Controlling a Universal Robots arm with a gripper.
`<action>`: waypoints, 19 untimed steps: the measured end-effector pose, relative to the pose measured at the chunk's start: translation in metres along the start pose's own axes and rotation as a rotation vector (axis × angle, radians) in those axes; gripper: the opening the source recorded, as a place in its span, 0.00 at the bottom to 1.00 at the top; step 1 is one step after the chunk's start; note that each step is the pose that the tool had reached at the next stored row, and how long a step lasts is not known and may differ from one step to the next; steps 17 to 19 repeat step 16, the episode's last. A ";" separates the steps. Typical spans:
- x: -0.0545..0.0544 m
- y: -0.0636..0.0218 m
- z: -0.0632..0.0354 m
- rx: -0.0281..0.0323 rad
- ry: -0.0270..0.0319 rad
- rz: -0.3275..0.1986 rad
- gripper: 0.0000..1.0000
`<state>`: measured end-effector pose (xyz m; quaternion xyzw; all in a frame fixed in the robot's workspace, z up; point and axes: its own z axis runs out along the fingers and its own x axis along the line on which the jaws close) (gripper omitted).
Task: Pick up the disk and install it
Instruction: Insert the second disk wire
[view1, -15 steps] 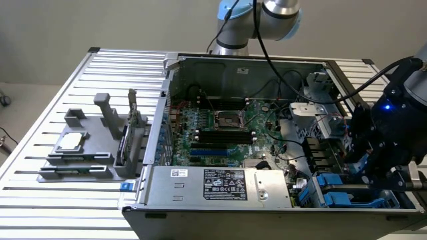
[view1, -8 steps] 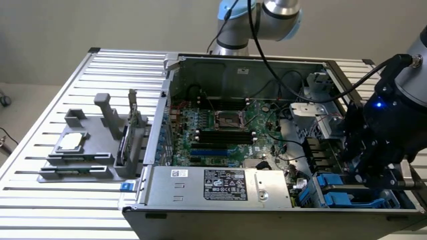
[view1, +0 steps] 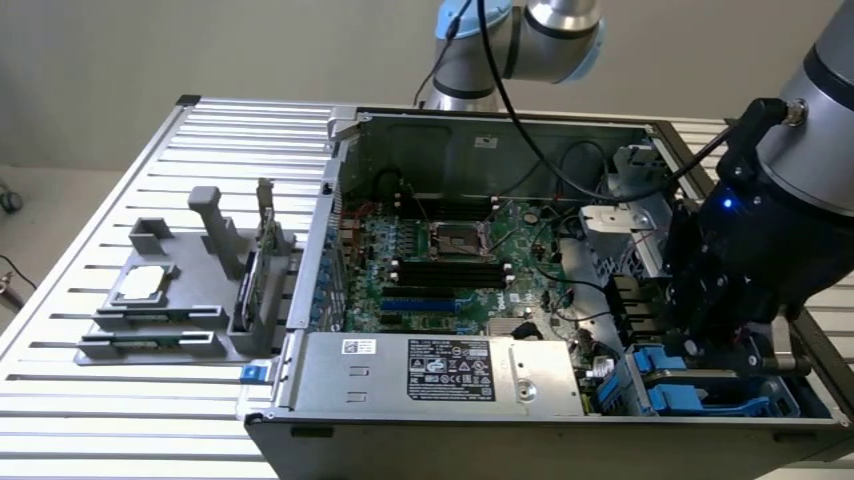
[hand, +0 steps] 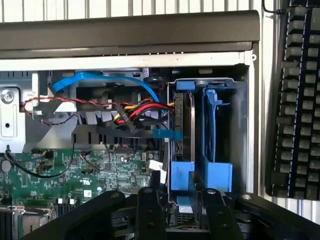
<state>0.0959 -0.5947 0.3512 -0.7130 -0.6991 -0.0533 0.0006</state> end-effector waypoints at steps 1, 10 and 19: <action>0.000 -0.0026 -0.0007 0.0001 0.0000 -0.001 0.27; 0.000 -0.0083 -0.0021 0.0001 0.0006 -0.001 0.11; 0.000 -0.0084 -0.0021 0.0001 0.0006 -0.001 0.11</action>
